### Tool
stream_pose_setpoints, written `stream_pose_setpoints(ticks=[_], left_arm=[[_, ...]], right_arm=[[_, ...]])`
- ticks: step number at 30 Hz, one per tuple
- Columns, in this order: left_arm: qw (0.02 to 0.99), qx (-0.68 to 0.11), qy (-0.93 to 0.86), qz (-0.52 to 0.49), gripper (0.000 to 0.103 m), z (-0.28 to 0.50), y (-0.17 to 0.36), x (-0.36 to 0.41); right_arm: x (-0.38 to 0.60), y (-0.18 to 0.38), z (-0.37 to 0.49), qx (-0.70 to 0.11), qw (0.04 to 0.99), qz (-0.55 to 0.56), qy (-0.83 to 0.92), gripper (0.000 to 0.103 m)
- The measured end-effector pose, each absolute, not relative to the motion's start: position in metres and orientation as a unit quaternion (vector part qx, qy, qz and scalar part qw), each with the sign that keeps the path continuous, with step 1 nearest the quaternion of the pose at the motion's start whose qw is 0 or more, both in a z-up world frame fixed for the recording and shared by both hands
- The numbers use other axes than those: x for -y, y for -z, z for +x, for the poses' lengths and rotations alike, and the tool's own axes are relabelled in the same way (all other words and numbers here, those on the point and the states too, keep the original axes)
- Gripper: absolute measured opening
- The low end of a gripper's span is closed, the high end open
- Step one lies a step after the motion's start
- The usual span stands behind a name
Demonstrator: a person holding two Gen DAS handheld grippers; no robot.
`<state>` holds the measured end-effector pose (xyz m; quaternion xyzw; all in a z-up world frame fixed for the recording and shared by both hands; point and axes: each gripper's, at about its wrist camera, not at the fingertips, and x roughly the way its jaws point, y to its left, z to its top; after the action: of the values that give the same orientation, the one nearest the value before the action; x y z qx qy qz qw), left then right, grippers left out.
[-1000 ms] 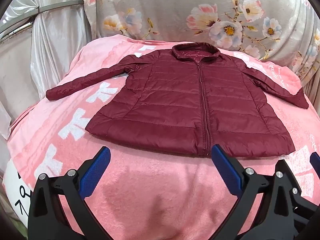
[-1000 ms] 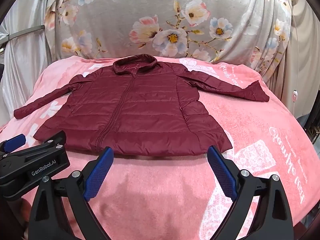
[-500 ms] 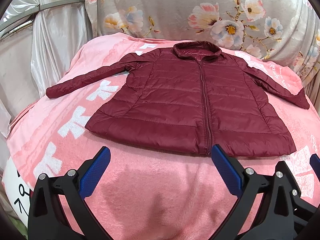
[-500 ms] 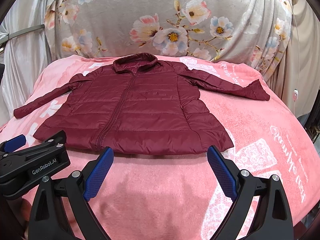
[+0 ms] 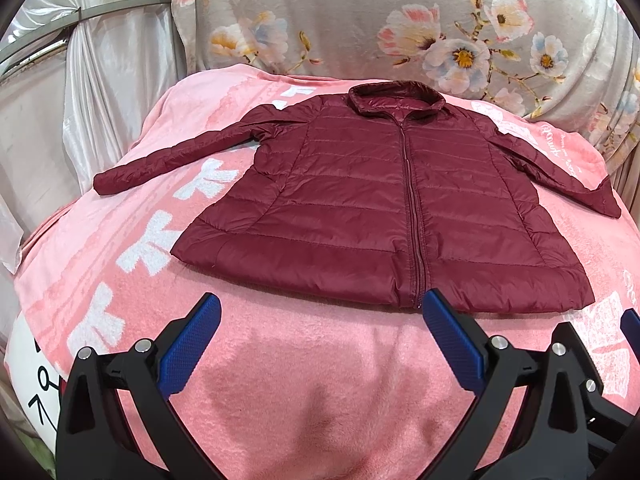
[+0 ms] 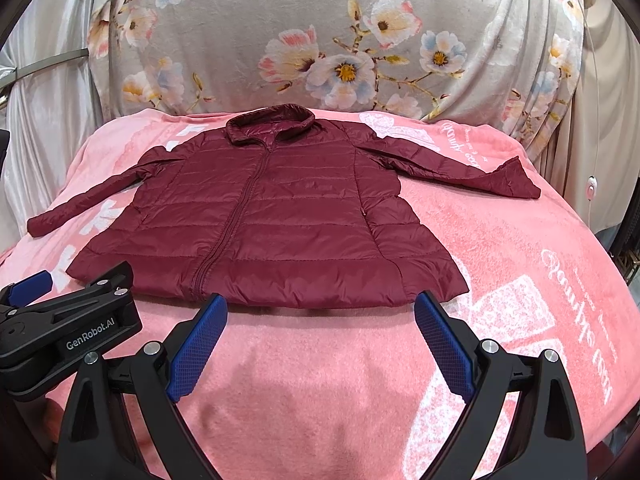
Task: Fold large clothes
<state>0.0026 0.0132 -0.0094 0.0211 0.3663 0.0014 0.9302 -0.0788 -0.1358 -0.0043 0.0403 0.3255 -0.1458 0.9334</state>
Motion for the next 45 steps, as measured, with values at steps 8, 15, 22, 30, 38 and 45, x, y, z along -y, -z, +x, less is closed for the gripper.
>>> stream_pose_setpoints(ticks=[8,15,22,30,38,45], left_arm=[[0.93,-0.366,-0.002,0.02,0.098,0.002,0.0108,-0.0137],[0.931,-0.366,-0.002,0.02,0.098,0.0023,0.0104,-0.0138],[0.93,-0.366,-0.002,0.02,0.098,0.003,0.011,-0.0153],[0.93,-0.366,-0.002,0.02,0.098,0.0031,0.0109,-0.0155],[0.93,-0.366,-0.002,0.02,0.098,0.0031,0.0108,-0.0154],[0.93,-0.367,-0.002,0.021,0.098,0.0033,0.0115,-0.0158]], right_arm=[[0.1351,0.0078,-0.0798,-0.327,0.933,0.041,0.144,0.093],[0.1341,0.0084,-0.0798,-0.327,0.933,0.041,0.144,0.093],[0.1352,0.0077,-0.0794,-0.327,0.933,0.041,0.144,0.093],[0.1364,0.0066,-0.0793,-0.327,0.933,0.042,0.144,0.093],[0.1349,0.0086,-0.0794,-0.328,0.933,0.041,0.144,0.093],[0.1353,0.0084,-0.0795,-0.329,0.933,0.042,0.144,0.093]])
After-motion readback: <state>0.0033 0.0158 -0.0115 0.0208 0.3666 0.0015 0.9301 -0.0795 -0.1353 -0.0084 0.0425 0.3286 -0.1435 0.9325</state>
